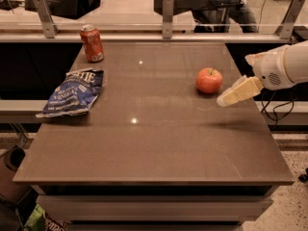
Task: Move apple near coke can
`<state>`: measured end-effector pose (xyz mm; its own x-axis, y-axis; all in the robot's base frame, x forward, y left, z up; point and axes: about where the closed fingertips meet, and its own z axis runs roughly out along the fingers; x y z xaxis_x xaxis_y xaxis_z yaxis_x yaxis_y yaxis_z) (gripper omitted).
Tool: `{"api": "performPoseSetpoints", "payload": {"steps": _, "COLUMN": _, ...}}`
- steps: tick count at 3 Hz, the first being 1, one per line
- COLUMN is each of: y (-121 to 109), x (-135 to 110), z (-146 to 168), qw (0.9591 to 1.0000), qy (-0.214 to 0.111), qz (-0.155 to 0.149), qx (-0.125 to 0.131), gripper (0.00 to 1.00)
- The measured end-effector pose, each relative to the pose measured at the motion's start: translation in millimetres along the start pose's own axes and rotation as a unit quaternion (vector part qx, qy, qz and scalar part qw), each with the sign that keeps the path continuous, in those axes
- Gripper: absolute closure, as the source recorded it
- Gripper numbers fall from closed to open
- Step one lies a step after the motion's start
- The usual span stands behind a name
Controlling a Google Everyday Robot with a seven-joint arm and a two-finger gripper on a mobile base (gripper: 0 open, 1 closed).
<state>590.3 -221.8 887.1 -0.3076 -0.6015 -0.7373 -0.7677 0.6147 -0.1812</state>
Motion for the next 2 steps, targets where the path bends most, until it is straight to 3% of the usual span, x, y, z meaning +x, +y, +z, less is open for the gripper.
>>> {"api": "performPoseSetpoints", "payload": {"steps": 2, "y": -15.7, "x": 5.1, "z": 17.1, "qw": 0.9951, "qy": -0.088, "qz": 0.044, "qx": -0.007, "gripper": 0.00}}
